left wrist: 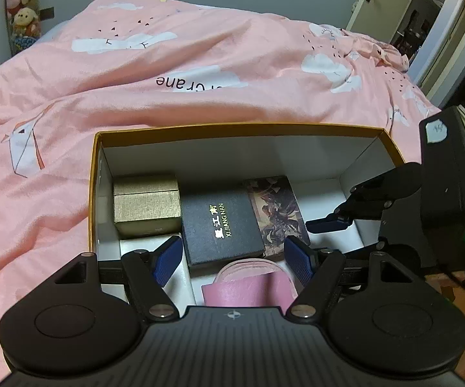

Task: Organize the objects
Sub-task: 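Withdraw both tools up and away from the orange box, then grasp the white plush with the left gripper while the right grasps the brown dog plush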

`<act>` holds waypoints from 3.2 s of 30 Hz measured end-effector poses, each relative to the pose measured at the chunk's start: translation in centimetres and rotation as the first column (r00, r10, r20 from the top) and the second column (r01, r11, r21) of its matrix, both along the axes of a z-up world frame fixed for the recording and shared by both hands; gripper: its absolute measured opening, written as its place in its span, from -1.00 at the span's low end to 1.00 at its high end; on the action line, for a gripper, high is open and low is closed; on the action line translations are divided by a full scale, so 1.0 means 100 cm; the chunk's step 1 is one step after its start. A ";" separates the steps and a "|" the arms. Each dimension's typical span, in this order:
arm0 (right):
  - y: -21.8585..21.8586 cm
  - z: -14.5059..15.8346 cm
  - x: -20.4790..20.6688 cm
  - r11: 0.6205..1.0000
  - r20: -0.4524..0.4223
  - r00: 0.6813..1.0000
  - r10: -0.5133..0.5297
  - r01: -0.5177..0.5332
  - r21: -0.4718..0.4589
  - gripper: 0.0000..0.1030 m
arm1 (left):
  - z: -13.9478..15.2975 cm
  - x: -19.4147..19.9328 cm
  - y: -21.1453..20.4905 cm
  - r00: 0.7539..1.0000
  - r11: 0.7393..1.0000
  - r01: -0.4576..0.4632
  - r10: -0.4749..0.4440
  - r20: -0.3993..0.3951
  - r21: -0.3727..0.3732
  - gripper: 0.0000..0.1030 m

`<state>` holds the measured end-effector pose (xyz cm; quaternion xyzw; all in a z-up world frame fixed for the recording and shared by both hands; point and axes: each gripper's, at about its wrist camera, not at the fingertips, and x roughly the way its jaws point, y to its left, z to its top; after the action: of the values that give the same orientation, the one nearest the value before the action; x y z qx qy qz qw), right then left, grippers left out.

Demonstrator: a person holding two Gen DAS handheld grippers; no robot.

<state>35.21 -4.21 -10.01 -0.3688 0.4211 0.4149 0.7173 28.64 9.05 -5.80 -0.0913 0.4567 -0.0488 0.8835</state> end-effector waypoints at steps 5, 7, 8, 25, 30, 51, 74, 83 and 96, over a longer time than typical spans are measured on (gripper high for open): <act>-0.012 0.021 -0.006 0.996 0.009 0.998 -0.060 0.059 0.067 -0.01 | 0.009 -0.010 -0.004 0.999 1.000 0.011 -0.011 0.033 0.007 0.58; -0.021 0.034 -0.013 0.990 0.011 0.996 -0.085 0.083 0.112 0.09 | 0.018 -0.019 -0.010 0.997 0.999 0.021 -0.024 0.070 0.038 0.53; -0.025 0.041 -0.018 0.986 0.012 0.995 -0.098 0.095 0.138 0.17 | 0.022 -0.024 -0.013 0.996 0.998 0.022 -0.027 0.087 0.055 0.53; -0.127 0.095 -0.145 0.834 0.127 0.932 -0.341 0.237 0.498 0.59 | 0.051 -0.145 -0.072 0.948 0.990 -0.122 0.094 0.304 0.072 0.61; -0.151 0.084 -0.171 0.792 0.105 0.889 -0.447 0.338 0.509 0.59 | 0.034 -0.165 -0.092 0.957 0.986 -0.116 0.079 0.278 0.117 0.64; -0.166 0.015 -0.201 0.782 -0.041 0.843 -0.536 0.514 0.353 0.45 | -0.016 -0.179 -0.108 0.999 0.996 -0.054 0.054 0.001 -0.069 0.70; -0.148 0.013 -0.217 0.832 -0.127 0.902 -0.413 0.430 0.350 0.61 | -0.047 -0.171 -0.080 0.948 0.932 -0.236 0.158 -0.278 -0.275 0.71; -0.151 0.009 -0.210 0.830 -0.114 0.890 -0.441 0.453 0.324 0.44 | -0.052 -0.169 -0.088 0.940 0.959 -0.179 0.101 -0.327 -0.218 0.63; -0.152 -0.002 -0.202 0.840 -0.126 0.892 -0.434 0.452 0.302 0.38 | -0.055 -0.182 -0.084 0.954 0.972 -0.044 -0.027 -0.297 -0.231 0.50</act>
<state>15.00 -19.40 -10.19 -0.1279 0.4399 0.3107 0.8328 10.48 0.69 -11.34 -0.2035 0.5755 -0.0842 0.7876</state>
